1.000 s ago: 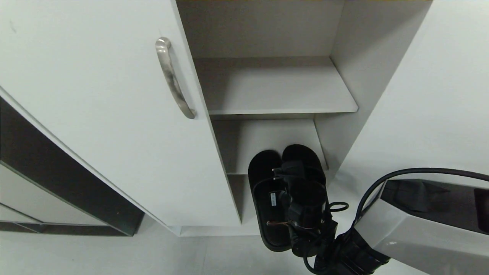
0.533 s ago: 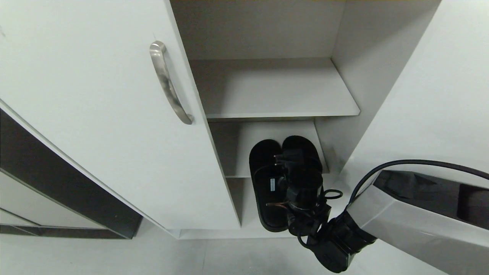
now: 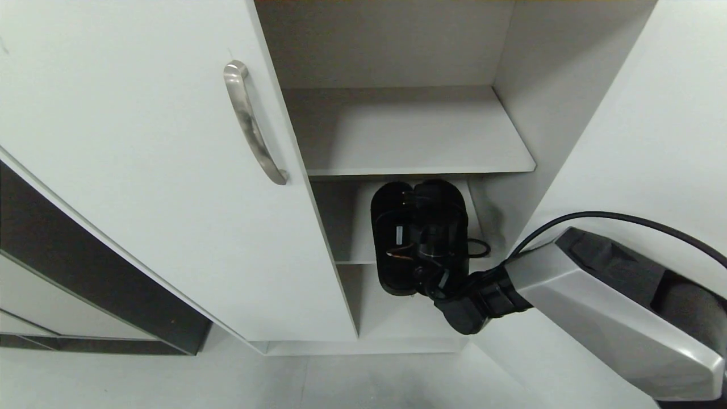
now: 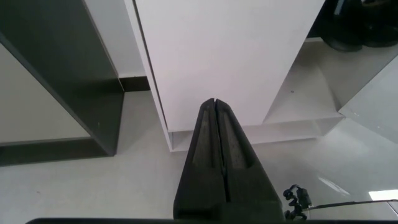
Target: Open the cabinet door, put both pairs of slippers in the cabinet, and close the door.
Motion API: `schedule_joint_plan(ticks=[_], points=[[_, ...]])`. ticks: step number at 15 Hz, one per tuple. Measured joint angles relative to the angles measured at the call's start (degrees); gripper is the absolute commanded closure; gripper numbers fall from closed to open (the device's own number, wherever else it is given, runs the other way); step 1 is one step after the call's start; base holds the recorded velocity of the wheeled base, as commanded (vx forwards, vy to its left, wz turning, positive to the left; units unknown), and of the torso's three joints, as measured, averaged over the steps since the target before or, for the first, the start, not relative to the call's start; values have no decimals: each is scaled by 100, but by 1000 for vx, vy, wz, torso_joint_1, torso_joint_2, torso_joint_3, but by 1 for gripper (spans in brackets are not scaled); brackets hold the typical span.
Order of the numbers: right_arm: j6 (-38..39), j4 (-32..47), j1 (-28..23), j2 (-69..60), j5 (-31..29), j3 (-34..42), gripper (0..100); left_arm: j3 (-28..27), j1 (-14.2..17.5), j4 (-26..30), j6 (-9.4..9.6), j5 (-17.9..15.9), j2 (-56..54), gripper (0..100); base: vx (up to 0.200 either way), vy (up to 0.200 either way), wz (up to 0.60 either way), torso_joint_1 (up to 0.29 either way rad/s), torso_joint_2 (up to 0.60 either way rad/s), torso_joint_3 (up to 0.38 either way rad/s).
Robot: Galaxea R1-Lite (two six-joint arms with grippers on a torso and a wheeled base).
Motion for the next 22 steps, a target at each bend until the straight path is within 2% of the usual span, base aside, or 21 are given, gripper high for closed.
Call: schedule_joint_plan(ticks=[4, 12, 13, 17, 22], points=[[-112, 419, -201, 468, 16, -1042, 100, 0, 0, 0, 0, 2, 0, 100, 0, 0, 0, 0, 0, 0], [-121, 589, -323, 625, 22, -1268, 100, 0, 0, 0, 6, 0, 0, 100, 0, 0, 0, 0, 0, 0], [-123, 597, -323, 628, 22, -1269, 0, 0, 0, 0, 6, 0, 0, 100, 0, 0, 0, 0, 0, 0], [-160, 575, -290, 573, 13, -1040, 0, 0, 0, 0, 6, 0, 0, 100, 0, 0, 0, 0, 0, 0], [-296, 50, -63, -210, 11, 335, 0, 0, 0, 0, 6, 0, 0, 100, 0, 0, 0, 0, 0, 0]])
